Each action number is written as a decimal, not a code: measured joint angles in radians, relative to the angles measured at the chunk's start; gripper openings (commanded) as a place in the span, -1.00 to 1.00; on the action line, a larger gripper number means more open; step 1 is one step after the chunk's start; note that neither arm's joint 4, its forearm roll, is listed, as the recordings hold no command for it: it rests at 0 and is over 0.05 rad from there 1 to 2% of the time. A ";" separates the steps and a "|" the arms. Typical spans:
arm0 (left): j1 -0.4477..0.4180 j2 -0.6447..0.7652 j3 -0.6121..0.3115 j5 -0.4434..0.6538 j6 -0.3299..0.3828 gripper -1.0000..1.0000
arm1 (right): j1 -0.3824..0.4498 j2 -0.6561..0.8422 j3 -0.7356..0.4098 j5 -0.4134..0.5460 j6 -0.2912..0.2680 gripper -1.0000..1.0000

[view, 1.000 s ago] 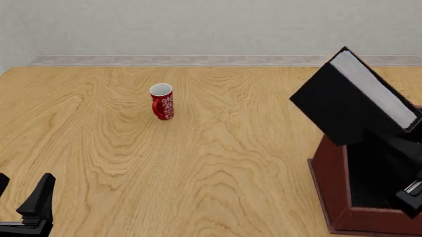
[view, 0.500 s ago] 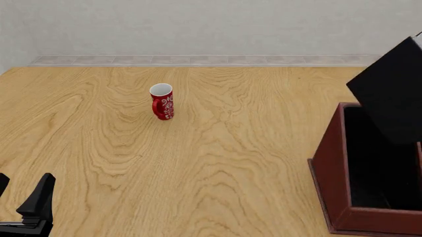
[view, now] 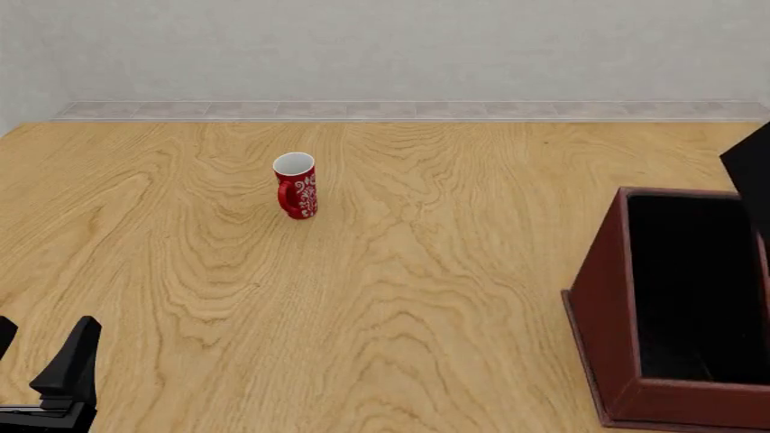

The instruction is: Pick up the book and place it in the left compartment of the caddy.

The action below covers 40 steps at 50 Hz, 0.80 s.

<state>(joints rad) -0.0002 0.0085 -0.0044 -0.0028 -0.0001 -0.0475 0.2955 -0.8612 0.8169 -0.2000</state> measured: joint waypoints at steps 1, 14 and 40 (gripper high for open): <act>0.000 0.000 0.000 0.000 0.000 1.00 | -0.007 0.001 0.000 0.002 0.007 -1.00; 0.000 0.000 0.000 0.000 0.000 1.00 | -0.064 0.011 0.025 0.017 0.068 -1.00; 0.000 0.000 0.000 0.000 0.000 1.00 | -0.125 0.022 0.160 -0.001 0.067 -1.00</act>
<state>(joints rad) -0.0003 0.0085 -0.0044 -0.0028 -0.0001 -0.1722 0.3172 -0.7016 0.8157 -0.1327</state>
